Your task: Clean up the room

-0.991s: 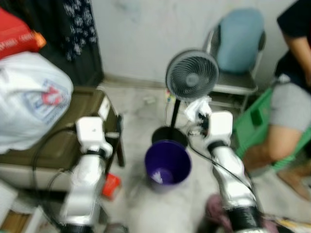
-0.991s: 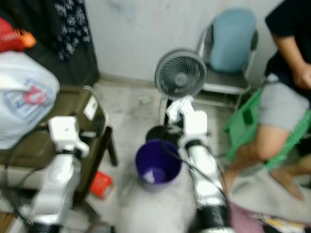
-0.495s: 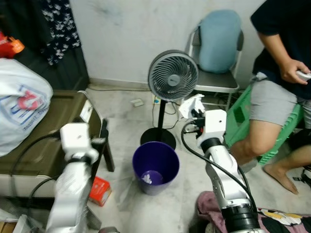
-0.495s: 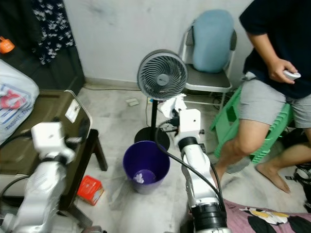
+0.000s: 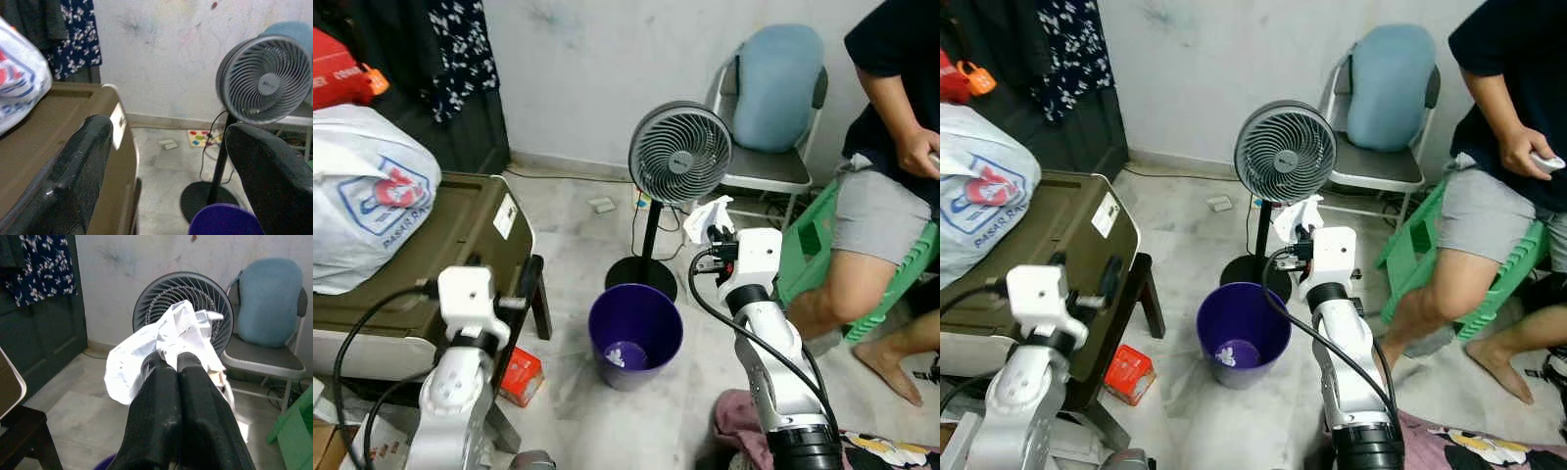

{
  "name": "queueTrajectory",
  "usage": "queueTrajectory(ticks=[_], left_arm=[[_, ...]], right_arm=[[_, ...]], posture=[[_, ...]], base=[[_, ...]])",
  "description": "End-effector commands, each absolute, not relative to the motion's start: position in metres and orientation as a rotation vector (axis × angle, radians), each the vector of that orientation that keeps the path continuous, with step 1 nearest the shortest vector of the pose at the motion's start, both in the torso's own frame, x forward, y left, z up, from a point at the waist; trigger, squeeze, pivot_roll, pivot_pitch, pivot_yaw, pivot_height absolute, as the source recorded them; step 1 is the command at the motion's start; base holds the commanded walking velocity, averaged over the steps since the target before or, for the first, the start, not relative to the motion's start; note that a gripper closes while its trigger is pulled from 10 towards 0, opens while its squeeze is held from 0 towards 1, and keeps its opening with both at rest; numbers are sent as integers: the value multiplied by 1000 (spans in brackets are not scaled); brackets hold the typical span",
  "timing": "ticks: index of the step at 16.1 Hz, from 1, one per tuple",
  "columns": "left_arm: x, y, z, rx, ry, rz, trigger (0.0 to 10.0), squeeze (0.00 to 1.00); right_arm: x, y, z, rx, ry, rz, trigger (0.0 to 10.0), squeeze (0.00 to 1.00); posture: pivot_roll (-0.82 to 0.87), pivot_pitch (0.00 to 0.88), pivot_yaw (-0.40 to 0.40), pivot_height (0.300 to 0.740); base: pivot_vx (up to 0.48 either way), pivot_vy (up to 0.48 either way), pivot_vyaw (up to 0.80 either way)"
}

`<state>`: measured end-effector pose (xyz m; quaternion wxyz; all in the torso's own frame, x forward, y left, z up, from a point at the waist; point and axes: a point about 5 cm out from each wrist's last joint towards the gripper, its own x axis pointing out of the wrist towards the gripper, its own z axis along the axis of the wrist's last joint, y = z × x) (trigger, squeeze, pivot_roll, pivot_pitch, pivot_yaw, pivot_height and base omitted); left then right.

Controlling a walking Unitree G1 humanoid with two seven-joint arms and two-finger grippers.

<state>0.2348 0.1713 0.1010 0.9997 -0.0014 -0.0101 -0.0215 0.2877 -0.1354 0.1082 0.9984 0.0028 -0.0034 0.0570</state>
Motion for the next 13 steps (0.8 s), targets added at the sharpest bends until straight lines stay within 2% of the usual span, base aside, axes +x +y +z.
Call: queueTrajectory(ticks=[1,5,13], left_arm=[[238,169,105,-4,-33,-59,10000,0],[238,169,105,-6,-32,-64,10000,0],[239,168,106,-15,-33,-70,10000,0]], right_arm=[[289,-139,110,12,1,102,10000,0],[289,-139,110,2,-5,109,10000,0],[291,-134,110,-10,-4,131,10000,0]], posture=[[65,0,-68,740],[66,0,-69,740],[71,0,-75,740]], base=[[0,0,-800],[0,0,-722],[0,0,0]])
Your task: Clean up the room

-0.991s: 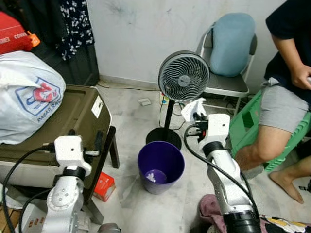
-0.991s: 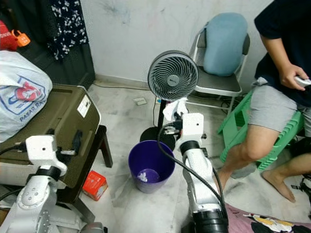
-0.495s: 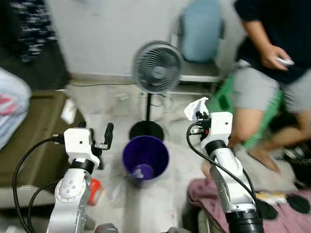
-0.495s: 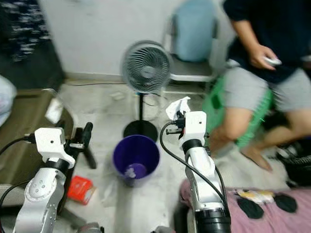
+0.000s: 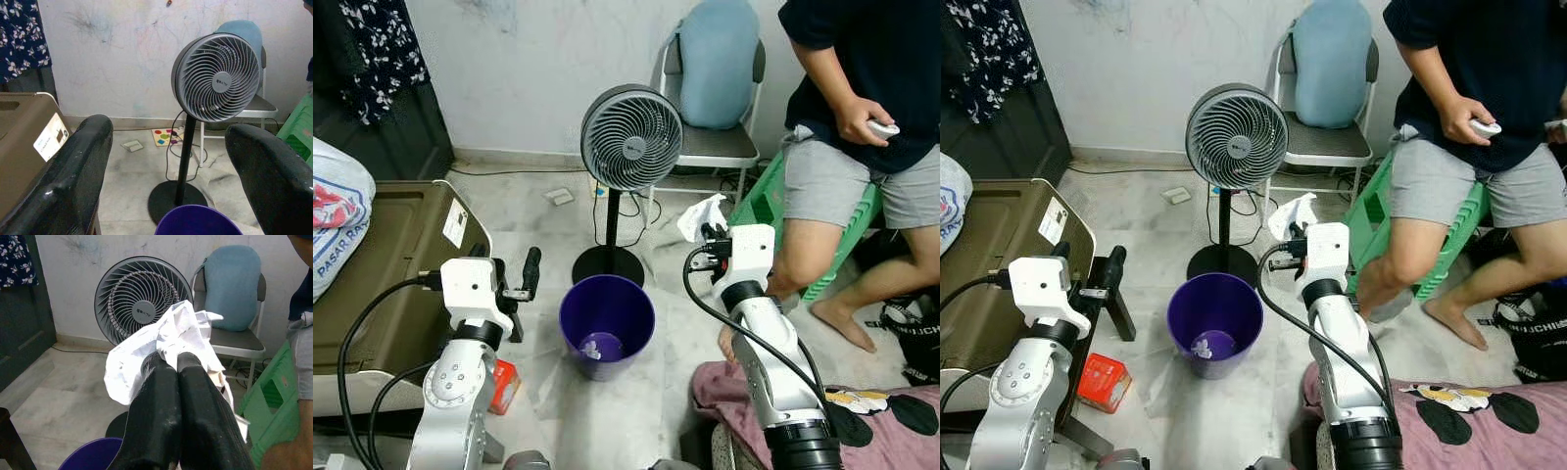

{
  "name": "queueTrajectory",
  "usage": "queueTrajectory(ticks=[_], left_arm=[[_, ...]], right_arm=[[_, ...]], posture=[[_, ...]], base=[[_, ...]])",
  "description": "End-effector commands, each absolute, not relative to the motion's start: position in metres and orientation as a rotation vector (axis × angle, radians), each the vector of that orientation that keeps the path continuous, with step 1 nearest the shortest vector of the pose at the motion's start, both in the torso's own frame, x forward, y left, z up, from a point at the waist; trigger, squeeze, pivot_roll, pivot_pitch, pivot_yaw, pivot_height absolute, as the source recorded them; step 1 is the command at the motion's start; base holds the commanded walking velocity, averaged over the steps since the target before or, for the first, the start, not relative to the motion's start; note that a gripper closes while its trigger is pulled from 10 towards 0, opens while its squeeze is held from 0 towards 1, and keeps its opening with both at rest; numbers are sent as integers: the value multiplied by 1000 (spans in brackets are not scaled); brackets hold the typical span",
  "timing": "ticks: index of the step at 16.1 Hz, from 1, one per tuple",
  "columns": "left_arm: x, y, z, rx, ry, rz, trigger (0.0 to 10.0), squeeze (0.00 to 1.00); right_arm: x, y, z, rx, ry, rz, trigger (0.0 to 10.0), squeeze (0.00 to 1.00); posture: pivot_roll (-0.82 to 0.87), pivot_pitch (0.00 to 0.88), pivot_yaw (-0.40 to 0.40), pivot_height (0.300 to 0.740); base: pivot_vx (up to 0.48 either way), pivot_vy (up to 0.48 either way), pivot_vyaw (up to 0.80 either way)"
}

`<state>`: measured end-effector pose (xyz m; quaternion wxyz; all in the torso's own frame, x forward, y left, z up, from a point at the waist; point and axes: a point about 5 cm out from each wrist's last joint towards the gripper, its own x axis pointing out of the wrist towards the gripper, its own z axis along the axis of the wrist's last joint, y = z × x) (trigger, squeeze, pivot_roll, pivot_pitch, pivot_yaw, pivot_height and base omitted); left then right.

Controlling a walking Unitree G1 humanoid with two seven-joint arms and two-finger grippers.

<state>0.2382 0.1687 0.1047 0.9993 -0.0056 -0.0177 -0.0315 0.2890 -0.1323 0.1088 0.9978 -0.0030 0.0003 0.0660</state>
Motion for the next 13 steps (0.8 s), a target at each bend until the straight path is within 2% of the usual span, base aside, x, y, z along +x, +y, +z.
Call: queueTrajectory(ticks=[1,4,5,8,13], left_arm=[[240,168,106,-16,-33,-72,10000,0],[240,167,105,-20,-32,-79,10000,0],[240,167,106,-20,-31,-79,10000,0],[240,166,106,-21,-31,-81,10000,0],[241,165,106,-23,-28,-88,10000,0]], right_arm=[[291,-134,110,-11,-4,132,10000,0],[291,-133,111,-36,-8,138,10000,0],[291,-131,112,-38,-15,150,10000,0],[291,-131,112,-34,-12,147,10000,0],[292,-131,111,-37,-10,145,10000,0]], posture=[[71,0,-75,740],[71,0,-75,740],[68,0,-74,740],[67,0,-76,740],[64,1,-74,740]], base=[[0,0,0],[0,0,0],[0,0,800],[309,0,671],[402,0,0]])
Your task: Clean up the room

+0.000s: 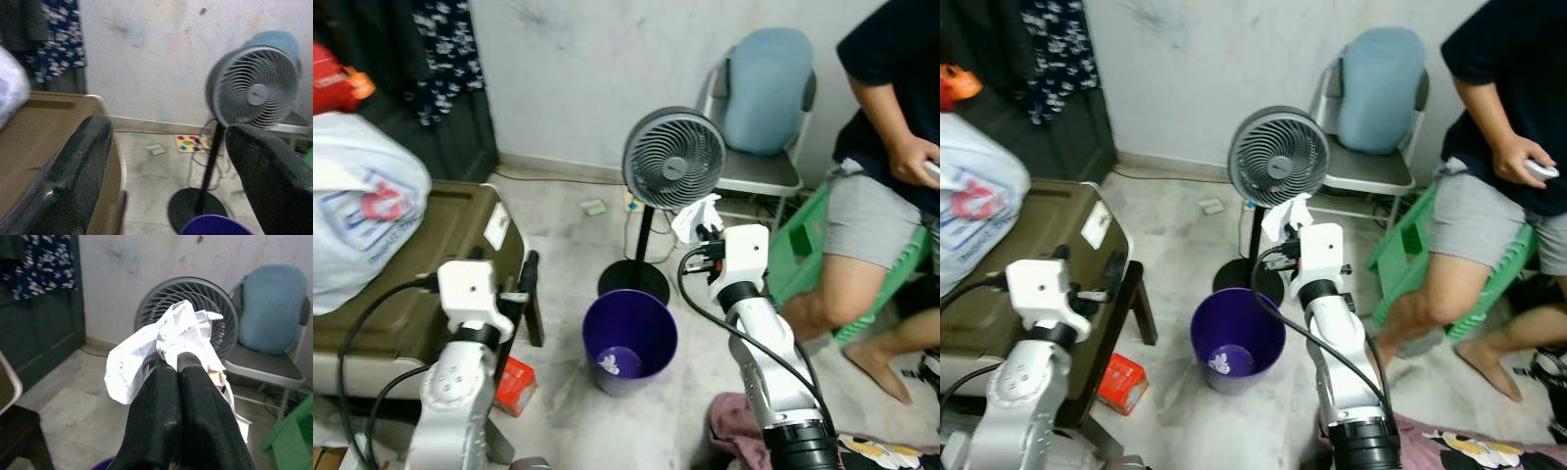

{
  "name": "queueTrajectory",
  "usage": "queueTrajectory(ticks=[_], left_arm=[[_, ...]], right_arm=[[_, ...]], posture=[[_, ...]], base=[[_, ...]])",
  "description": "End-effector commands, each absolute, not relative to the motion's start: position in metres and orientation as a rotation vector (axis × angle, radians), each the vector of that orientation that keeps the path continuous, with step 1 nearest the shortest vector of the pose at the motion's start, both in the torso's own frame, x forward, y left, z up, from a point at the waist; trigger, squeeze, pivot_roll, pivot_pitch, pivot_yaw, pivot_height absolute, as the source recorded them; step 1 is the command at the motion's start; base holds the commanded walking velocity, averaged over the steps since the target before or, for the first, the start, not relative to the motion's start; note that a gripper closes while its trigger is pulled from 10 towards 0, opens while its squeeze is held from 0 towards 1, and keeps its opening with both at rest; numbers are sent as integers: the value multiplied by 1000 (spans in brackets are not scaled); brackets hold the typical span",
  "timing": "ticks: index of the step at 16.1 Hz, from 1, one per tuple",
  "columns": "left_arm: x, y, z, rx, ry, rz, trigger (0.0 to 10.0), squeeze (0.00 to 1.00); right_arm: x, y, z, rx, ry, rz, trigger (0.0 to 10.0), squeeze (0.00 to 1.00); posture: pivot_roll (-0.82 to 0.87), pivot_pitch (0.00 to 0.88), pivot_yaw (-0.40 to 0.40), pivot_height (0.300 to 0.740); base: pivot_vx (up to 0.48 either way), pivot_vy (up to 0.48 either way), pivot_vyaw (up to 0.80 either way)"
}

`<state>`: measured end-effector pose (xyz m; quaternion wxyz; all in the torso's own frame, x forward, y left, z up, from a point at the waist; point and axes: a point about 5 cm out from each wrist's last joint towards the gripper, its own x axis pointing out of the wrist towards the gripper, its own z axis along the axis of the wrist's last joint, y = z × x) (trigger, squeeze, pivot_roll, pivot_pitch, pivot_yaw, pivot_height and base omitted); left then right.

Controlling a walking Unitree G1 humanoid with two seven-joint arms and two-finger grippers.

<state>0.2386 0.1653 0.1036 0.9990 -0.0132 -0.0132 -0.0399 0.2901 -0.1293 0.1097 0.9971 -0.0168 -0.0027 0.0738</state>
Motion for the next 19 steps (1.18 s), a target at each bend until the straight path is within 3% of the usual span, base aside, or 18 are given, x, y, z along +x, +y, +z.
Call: queueTrajectory(ticks=[1,12,19], left_arm=[[241,165,106,-24,-28,-89,10000,0],[244,165,105,-19,-23,-85,10000,0],[242,169,110,39,-58,-85,10000,0]], right_arm=[[292,-131,111,-37,-10,145,10000,0],[296,-126,112,-31,-16,161,10000,0],[302,-117,112,-52,-20,185,10000,0]], posture=[[64,1,-74,740],[67,6,-76,740],[88,0,-81,740]], base=[[401,0,0],[384,0,0],[0,0,114]])
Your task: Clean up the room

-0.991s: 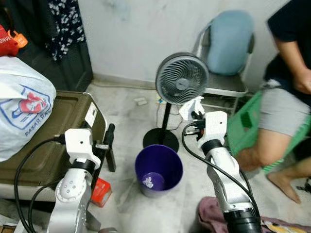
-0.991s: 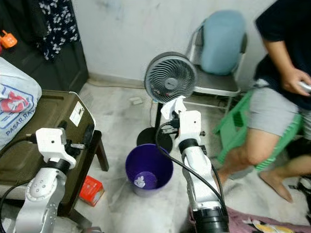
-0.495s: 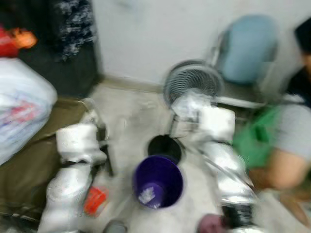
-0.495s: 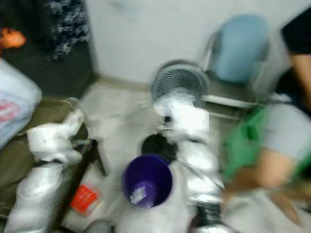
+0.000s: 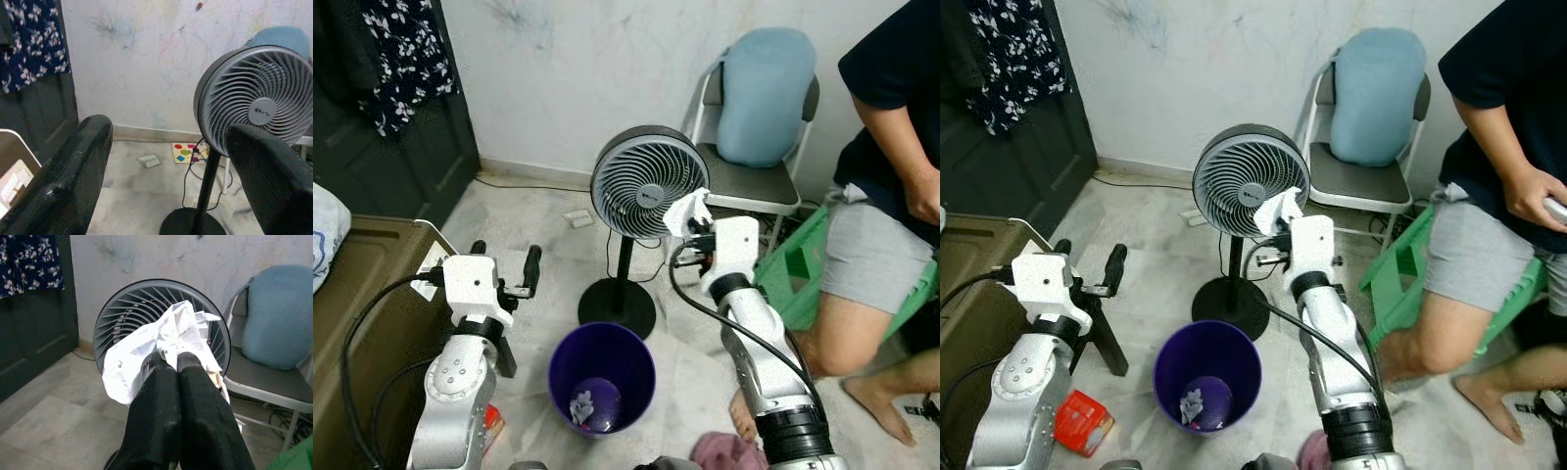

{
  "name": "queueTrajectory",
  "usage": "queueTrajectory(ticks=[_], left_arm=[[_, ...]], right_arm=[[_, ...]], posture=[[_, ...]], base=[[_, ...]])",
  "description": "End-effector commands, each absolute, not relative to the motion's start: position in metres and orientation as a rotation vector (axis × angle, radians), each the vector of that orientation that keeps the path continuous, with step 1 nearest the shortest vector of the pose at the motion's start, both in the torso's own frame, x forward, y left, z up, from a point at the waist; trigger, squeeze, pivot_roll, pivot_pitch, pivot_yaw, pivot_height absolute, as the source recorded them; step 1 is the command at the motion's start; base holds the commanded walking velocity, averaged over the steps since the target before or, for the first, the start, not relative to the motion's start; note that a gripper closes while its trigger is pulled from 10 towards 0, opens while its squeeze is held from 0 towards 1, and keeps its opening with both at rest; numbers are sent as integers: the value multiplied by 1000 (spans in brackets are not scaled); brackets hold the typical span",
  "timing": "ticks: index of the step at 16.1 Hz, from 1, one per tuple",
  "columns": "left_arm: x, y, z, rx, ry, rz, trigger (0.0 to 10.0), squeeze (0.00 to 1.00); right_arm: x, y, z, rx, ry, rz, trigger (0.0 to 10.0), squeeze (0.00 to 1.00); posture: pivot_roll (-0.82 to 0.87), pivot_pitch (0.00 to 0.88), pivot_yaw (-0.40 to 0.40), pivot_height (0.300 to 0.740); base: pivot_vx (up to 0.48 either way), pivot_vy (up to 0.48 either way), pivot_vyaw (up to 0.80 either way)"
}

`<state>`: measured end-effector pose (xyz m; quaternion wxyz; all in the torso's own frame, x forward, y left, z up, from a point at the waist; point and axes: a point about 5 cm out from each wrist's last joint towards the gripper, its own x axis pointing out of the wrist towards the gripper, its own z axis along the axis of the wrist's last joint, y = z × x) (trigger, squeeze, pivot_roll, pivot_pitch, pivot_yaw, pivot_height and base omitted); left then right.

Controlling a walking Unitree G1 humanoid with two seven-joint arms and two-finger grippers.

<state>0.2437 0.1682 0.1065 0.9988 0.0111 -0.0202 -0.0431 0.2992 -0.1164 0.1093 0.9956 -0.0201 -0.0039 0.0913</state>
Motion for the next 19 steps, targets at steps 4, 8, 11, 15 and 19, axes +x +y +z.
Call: queueTrajectory(ticks=[4,8,11,15,19], left_arm=[[234,176,108,100,-39,-148,10000,0],[232,183,113,135,-43,-160,10000,0],[231,176,122,165,-83,-192,10000,0],[223,162,128,220,-95,-306,10000,0],[210,158,131,242,-66,-376,10000,0]], right_arm=[[309,-110,103,-28,41,160,10000,0],[315,-109,72,-38,239,78,10000,0],[320,-106,56,-59,341,33,10000,0],[323,-97,46,-68,375,50,10000,0],[318,-99,25,-85,485,-49,10000,0]], posture=[[120,0,-86,740],[168,0,-96,740],[193,29,-90,740],[216,81,-70,740],[240,151,-16,740]], base=[[0,0,200],[0,0,0],[0,0,0],[0,0,0],[0,0,0]])
